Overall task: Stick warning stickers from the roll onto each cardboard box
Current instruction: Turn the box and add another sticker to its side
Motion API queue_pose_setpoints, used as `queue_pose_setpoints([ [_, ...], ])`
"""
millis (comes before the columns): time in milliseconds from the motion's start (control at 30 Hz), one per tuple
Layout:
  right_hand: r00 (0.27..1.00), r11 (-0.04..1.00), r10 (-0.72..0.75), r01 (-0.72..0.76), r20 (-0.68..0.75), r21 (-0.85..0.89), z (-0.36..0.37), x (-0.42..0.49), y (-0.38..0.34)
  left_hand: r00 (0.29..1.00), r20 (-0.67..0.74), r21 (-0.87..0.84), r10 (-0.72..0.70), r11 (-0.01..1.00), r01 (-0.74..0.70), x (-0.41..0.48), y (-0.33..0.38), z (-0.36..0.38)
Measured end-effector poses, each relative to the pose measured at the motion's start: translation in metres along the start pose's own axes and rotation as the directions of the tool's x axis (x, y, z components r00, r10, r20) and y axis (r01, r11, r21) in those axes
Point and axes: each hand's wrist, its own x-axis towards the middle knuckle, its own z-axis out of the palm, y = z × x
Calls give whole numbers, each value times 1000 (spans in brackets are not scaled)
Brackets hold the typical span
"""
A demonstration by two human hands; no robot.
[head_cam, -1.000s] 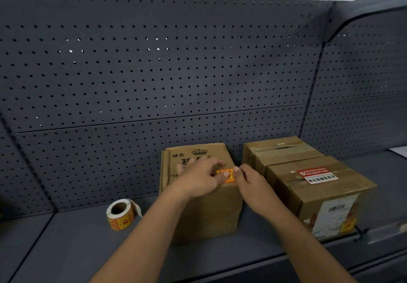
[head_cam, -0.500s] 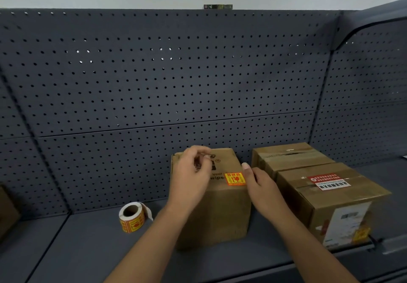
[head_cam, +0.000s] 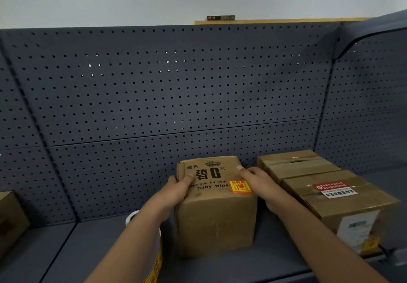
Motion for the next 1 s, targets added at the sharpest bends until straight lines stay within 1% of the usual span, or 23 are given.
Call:
queue_pose_setpoints([
  [100,999,997,49,-49,-7,63,0,7,-3,995,72,-120,-71,990,80,6,1,-3],
  [200,991,983,107,-117,75,141,2,7,-4,987,129,-307,-94,943,130,12,-2,0],
  [267,989,982,101,-116,105,152,5,4,-2,986,151,-378,-76,917,129,12,-6,3],
  [333,993,984,70,-85,97,157,6,1,0,992,123,-403,-37,911,84,10,-8,6],
  [433,996,988,6,-19,86,154,3,-12,-1,994,111,-414,16,910,31,2,-10,6],
  [533,992,981,-106,95,61,170,-2,-28,5,987,109,-410,120,910,-65,-14,-12,4],
  [633,970,960,-243,236,30,148,-6,-46,14,957,132,-390,259,901,-190,-32,-21,0],
  [700,948,939,-314,303,47,162,-7,-55,20,933,142,-383,330,888,-255,-38,-30,-2],
  [767,934,922,-348,324,83,213,-7,-60,26,913,140,-390,382,869,-304,-41,-43,-4],
  [833,931,922,-346,314,117,227,-8,-61,35,900,146,-388,412,860,-331,-42,-54,-4],
  [933,934,934,-331,304,136,189,-5,-59,51,901,157,-341,405,878,-335,-40,-71,-4],
  [1000,937,947,-309,288,163,140,-2,-58,65,903,184,-264,387,905,-334,-39,-85,-2],
])
